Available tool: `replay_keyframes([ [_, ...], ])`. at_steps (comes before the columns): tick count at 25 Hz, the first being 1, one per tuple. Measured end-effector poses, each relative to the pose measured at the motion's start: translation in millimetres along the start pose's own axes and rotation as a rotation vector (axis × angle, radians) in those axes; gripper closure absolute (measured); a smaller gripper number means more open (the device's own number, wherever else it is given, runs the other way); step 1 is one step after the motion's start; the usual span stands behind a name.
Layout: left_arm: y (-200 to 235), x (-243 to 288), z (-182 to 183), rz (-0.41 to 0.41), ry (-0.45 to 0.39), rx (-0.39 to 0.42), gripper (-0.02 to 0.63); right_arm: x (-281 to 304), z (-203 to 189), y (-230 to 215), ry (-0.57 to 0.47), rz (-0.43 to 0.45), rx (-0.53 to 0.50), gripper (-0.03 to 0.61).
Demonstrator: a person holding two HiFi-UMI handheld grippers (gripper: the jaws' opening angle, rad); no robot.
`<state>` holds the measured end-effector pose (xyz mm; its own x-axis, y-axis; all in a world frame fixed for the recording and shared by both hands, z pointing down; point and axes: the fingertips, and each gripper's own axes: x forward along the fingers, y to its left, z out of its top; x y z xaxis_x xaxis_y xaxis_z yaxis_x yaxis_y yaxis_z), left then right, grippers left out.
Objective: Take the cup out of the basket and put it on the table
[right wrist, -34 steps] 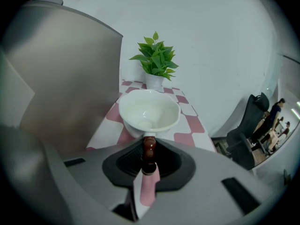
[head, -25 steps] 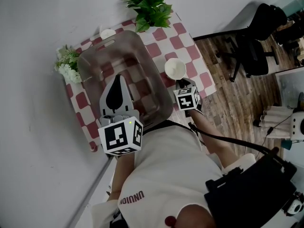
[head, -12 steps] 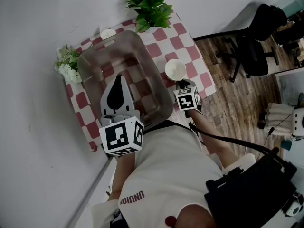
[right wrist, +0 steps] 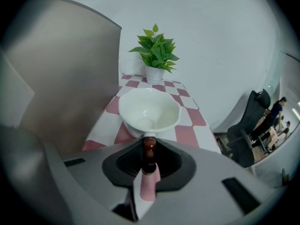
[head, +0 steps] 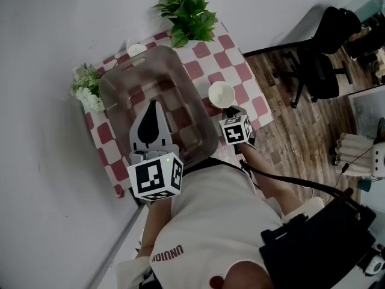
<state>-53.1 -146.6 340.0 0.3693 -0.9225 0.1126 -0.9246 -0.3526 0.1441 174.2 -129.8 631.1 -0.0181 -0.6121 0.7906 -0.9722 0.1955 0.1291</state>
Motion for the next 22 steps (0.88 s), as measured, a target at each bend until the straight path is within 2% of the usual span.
replay_keyframes([
  [8,-5.1,5.8,1.0,-0.015,0.023,0.009,0.601,1.9,0.1,-1.3,0.009,0.005,-0.015,0.514],
  [12,-8.6,9.0,-1.9,-0.033,0.048,0.021,0.601,2.8,-2.4,1.5,0.014,0.055,0.063,0.511],
  [14,-10.4,9.9,-1.2,-0.039,0.056,0.023,0.601,2.5,-9.3,3.2,0.044,0.097,0.110,0.444],
  [17,-10.9,11.3,0.6,-0.043,0.055,0.026,0.601,-3.8,-16.6,1.7,0.068,0.123,0.137,0.419],
  [22,-4.7,12.0,-2.3,-0.031,0.050,0.021,0.601,-34.3,1.6,-10.3,-0.032,0.112,0.187,0.413],
])
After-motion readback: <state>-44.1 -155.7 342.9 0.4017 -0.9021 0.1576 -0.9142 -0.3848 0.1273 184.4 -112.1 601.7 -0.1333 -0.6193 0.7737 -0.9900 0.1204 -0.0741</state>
